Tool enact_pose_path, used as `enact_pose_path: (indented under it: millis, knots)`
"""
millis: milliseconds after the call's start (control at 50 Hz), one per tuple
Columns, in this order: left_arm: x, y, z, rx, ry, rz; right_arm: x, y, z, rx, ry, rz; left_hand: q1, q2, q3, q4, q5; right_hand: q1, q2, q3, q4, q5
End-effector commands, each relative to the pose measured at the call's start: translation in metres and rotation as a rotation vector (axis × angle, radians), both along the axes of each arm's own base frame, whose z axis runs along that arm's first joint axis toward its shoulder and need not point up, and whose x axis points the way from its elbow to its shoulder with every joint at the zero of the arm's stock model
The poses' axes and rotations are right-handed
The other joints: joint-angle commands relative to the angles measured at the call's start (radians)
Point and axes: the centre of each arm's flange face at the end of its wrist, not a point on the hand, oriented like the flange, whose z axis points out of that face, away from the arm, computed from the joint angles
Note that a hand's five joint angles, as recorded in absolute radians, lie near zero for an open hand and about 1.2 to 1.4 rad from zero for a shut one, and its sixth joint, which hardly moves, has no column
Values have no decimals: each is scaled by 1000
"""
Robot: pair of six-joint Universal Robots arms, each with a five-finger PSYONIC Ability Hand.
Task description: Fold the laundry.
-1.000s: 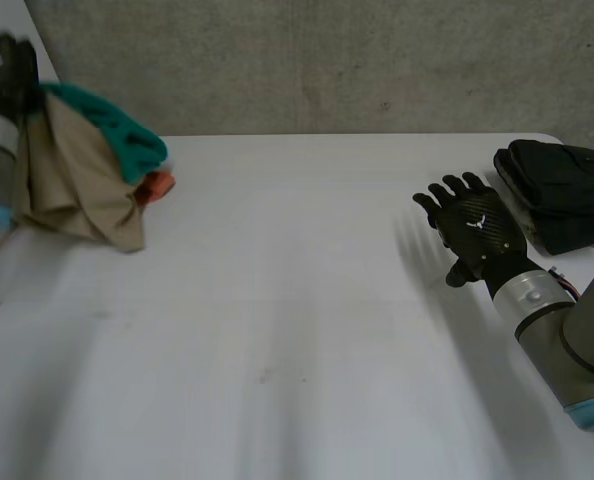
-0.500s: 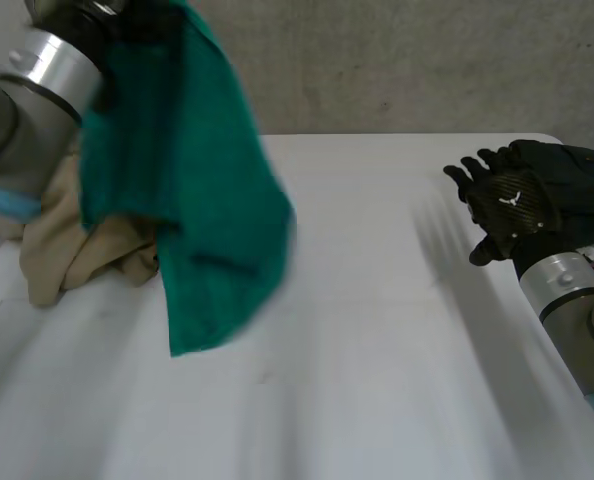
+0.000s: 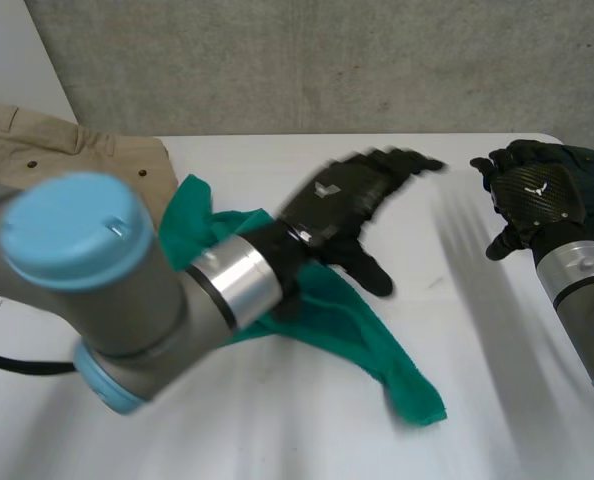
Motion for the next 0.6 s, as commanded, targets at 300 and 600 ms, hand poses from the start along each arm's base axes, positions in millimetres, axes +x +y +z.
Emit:
enact_pose_path:
  millis: [300, 600]
  knots:
    - [147, -80, 16, -158, -238, 517, 87, 115, 23, 446, -91, 304, -12, -32, -38, -27, -48, -31, -20, -16, -13, -25]
    - [188, -82, 6, -126, -252, 647, 194, 106, -33, 472, -160, 340, -12, -32, -38, -27, -48, 57, 68, 72, 75, 63]
